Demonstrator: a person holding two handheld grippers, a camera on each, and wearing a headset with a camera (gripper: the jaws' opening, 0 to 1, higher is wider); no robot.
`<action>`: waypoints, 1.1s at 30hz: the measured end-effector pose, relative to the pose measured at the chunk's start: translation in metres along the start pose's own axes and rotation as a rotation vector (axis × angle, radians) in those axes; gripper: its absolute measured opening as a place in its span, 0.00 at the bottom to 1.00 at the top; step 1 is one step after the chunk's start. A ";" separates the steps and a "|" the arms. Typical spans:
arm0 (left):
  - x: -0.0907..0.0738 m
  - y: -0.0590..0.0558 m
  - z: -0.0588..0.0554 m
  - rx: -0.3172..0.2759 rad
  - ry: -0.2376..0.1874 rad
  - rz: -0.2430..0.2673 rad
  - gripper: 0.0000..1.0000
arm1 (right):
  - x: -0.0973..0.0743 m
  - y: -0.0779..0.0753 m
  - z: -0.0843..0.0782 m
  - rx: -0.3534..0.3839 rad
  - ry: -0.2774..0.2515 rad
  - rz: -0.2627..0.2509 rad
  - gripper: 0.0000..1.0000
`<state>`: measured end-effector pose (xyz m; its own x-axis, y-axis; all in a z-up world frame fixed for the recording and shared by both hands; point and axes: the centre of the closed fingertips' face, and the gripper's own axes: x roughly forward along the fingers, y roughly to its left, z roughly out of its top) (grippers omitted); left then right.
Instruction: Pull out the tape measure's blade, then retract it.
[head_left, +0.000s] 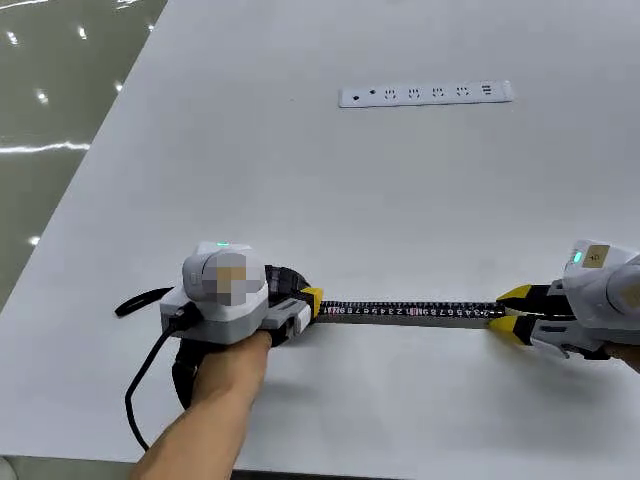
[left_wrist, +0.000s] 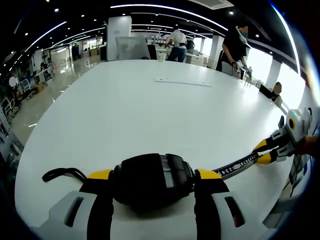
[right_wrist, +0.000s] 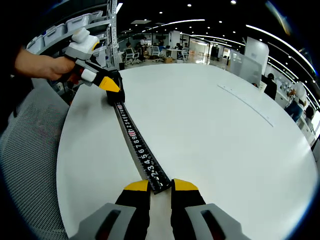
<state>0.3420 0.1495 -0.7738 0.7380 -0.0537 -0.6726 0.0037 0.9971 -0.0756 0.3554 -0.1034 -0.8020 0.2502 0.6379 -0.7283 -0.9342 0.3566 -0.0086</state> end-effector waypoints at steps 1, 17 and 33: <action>0.000 0.000 0.000 0.000 0.001 0.000 0.61 | 0.000 0.000 0.000 0.004 0.002 0.000 0.12; 0.003 0.002 -0.001 -0.005 0.015 0.008 0.63 | 0.001 0.000 0.000 0.002 0.012 0.002 0.10; 0.004 0.003 -0.002 0.013 0.027 0.028 0.60 | 0.001 0.003 0.000 -0.009 0.022 0.006 0.10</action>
<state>0.3434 0.1525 -0.7783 0.7195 -0.0270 -0.6940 -0.0075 0.9989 -0.0467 0.3535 -0.1015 -0.8028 0.2389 0.6252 -0.7430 -0.9380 0.3465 -0.0100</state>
